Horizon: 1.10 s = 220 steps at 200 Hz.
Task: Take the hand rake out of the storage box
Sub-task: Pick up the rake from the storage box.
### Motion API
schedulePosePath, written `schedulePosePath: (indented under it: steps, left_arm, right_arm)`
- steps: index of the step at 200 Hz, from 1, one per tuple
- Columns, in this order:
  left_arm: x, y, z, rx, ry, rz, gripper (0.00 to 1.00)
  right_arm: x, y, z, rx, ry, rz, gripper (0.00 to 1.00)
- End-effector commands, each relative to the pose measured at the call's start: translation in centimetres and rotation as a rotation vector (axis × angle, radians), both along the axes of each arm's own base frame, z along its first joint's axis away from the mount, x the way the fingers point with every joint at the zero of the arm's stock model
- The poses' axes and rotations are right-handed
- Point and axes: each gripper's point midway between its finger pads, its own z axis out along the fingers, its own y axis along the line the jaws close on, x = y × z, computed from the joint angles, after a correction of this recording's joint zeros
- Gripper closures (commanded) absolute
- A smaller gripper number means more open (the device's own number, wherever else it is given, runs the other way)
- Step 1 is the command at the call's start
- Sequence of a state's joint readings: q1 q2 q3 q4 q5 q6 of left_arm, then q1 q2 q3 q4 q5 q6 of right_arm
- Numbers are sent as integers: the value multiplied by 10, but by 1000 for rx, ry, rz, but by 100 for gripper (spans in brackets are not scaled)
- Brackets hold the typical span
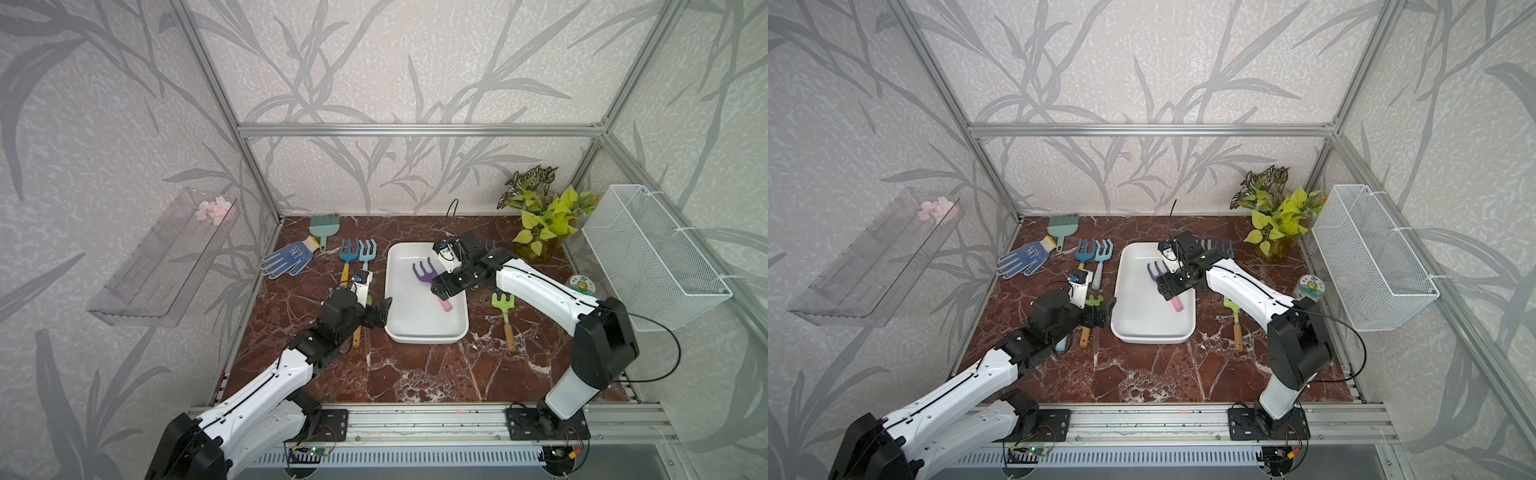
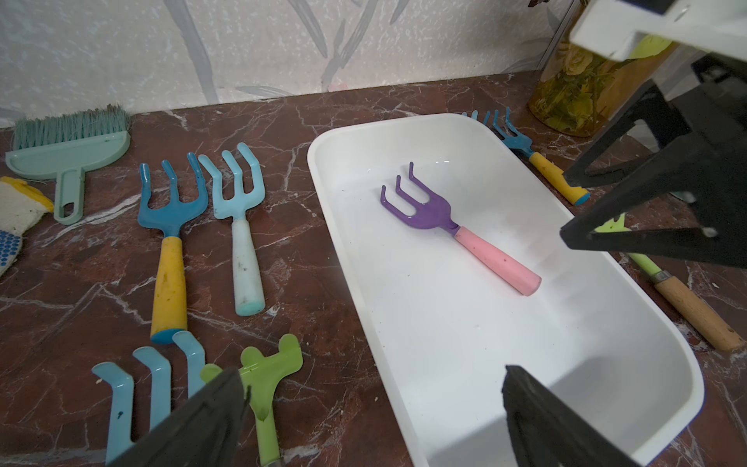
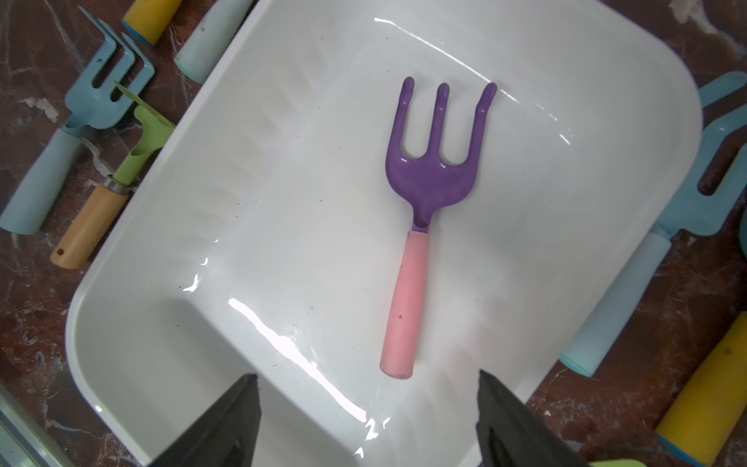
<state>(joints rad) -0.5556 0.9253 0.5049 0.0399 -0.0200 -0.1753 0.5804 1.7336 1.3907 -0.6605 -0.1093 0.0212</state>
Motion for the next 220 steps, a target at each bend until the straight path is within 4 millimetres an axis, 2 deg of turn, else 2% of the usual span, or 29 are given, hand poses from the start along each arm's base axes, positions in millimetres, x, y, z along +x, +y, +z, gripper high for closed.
schedulePosePath:
  steps: [1, 46, 88, 142, 220]
  left_arm:
    - [1, -3, 8, -12, -32, -17, 0]
    - [1, -5, 7, -14, -30, -21, 0]
    - [1, -5, 7, -12, -28, -24, 0]
    - [1, -5, 7, -13, -29, -25, 0]
    - [1, -6, 6, -11, -26, -28, 0]
  right_arm:
    - [0, -8, -20, -151, 45, 19, 18]
    - [14, 1, -49, -244, 71, 25, 22]
    - [23, 5, -68, -279, 96, 11, 28]
    - [24, 10, -86, -303, 141, 2, 38]
    - [18, 18, -104, -307, 205, 13, 45]
